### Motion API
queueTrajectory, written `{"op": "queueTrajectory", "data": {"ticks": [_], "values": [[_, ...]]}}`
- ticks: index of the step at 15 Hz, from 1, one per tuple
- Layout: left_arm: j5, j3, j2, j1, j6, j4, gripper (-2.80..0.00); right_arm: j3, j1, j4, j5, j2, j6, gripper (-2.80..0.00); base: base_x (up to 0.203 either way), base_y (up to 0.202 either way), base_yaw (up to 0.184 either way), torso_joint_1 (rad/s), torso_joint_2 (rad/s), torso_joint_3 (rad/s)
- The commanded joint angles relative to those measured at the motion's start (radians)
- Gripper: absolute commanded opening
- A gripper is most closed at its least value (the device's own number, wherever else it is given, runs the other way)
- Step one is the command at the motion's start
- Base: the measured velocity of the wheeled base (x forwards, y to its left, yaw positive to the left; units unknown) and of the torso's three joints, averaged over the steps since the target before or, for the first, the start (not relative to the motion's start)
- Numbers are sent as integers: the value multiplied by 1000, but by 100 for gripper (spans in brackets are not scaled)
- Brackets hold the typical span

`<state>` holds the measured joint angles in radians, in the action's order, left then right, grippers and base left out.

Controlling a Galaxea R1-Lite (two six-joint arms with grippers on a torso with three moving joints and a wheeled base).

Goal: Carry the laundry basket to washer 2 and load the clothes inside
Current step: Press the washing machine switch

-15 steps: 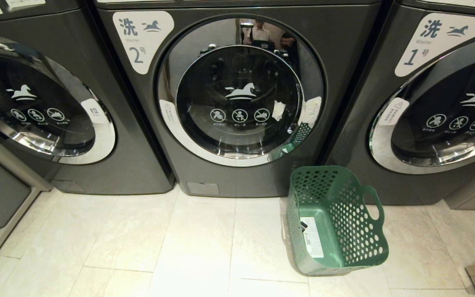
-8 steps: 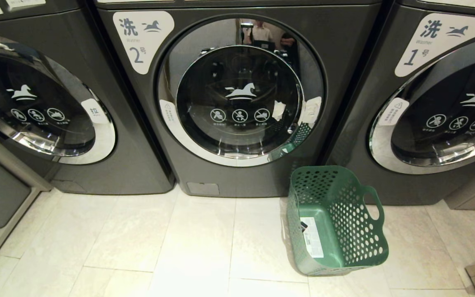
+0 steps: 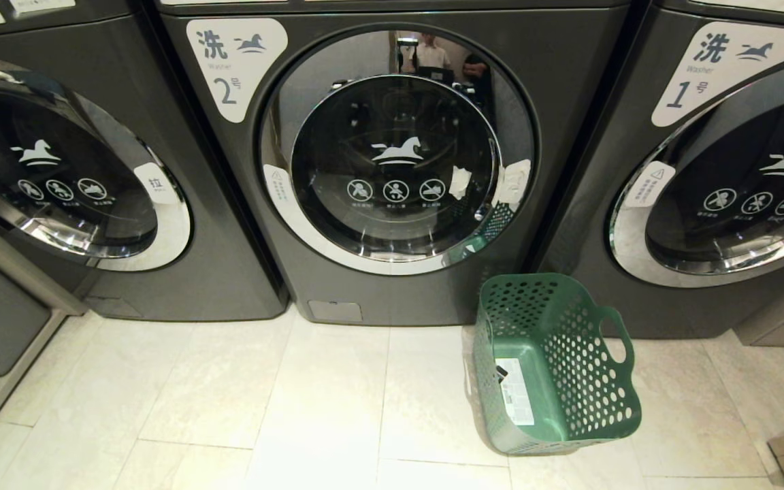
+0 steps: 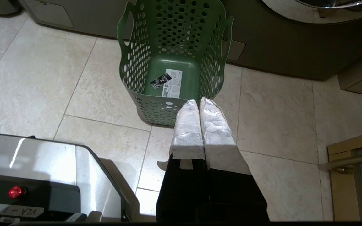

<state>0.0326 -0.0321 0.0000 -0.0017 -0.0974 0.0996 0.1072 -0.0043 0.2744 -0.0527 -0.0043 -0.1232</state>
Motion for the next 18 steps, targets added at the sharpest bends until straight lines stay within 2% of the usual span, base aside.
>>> {"op": "queueTrajectory", "data": {"ticks": [1,18], "values": [[0,0,-3,0,0,2,-280,0,0,2,1,4,10,-280,0,0,0,0,0,0],[1,0,-3,0,1,2,-280,-3,0,0,4,4,10,-280,0,0,0,0,0,0]]}}
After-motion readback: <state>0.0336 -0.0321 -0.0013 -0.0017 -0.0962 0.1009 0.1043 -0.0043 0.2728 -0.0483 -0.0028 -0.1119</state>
